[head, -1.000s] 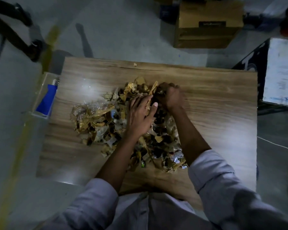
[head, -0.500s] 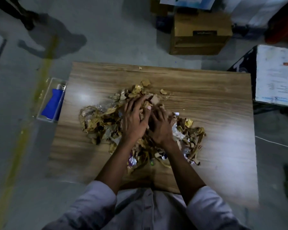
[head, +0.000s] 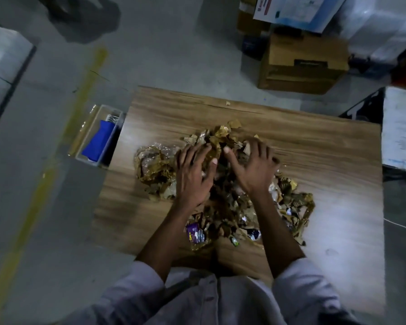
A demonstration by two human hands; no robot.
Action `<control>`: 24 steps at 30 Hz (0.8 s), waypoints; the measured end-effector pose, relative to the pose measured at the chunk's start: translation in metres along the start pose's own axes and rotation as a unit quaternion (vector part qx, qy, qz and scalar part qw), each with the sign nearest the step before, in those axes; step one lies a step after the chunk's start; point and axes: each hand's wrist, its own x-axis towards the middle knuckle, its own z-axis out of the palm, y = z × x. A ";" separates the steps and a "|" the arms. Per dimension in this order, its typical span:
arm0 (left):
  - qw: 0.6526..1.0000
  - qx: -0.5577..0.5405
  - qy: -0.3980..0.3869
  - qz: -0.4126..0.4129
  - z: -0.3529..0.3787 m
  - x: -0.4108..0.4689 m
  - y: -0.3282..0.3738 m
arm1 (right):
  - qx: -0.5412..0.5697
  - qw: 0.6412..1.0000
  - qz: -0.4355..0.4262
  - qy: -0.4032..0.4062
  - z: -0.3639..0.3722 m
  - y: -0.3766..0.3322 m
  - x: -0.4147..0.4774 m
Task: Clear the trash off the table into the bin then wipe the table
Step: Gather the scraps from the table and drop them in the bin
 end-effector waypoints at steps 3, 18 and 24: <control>1.000 -0.013 0.002 -0.024 -0.007 0.004 -0.017 | 0.029 0.999 0.011 -0.026 0.002 -0.008 0.045; 0.988 -0.018 -0.139 -0.072 -0.009 -0.001 -0.053 | -0.053 0.983 -0.129 -0.118 0.065 -0.022 0.084; 0.995 -0.043 -0.049 -0.070 -0.017 -0.004 -0.067 | 0.105 0.975 -0.156 0.115 0.012 -0.050 0.039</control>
